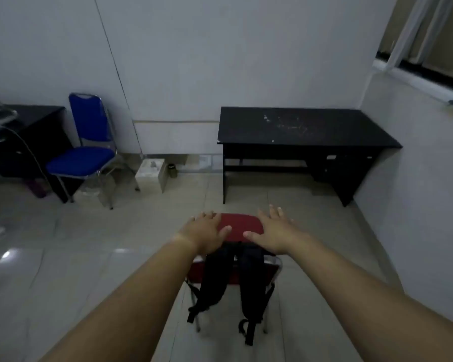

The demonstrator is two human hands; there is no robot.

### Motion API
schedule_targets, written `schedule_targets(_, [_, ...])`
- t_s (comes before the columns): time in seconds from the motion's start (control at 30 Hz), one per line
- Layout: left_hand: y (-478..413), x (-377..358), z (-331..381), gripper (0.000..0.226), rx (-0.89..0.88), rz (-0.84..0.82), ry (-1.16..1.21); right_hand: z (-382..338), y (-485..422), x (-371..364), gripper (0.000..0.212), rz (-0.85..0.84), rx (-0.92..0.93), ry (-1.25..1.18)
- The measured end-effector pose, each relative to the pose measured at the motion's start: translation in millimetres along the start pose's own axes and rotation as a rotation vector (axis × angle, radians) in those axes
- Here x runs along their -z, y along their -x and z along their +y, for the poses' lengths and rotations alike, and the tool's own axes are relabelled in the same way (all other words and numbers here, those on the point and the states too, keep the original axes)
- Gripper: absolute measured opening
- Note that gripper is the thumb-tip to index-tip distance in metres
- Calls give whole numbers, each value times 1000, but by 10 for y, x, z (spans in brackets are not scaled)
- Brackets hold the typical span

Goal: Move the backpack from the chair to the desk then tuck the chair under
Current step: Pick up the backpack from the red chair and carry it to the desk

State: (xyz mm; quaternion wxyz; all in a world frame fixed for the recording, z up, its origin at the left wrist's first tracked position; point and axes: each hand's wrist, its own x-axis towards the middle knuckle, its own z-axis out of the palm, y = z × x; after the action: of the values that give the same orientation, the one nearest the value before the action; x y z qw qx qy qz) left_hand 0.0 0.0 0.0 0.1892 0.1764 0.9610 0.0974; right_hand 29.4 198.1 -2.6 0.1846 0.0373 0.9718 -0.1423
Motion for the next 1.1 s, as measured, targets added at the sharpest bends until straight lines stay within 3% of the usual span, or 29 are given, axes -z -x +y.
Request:
schedule_targets(0.2, [-66,-557,-257,73,6,-111,-31,21,-27,-628,100,-119,10,13])
schedule_targets(0.37, [-132,-859,-330,84,79,-269,-96,41,-114,-952,108,-120,36,64])
schedule_targets(0.63, [-139,-1142,-309,79,79,-81,-246,6,-284,-1192,103,13,14,115])
schedule_targets(0.77, [-212,-1148,-302,75,84,-85,-261,48,-325,-1206,93,30,30,158])
schedule_targets(0.93, [-475,-831,-371,92,-45,-205,-213,247,-420,-920,92,-115,106,152])
schedule_targets(1.0, [-640,-620,-420,106,-83,-335,-187,362,-495,-734,89,-175,160,198])
schedule_targets(1.1, [-905,-301,-471,111,0,-539,-144,447,-689,-539,83,-245,224,342])
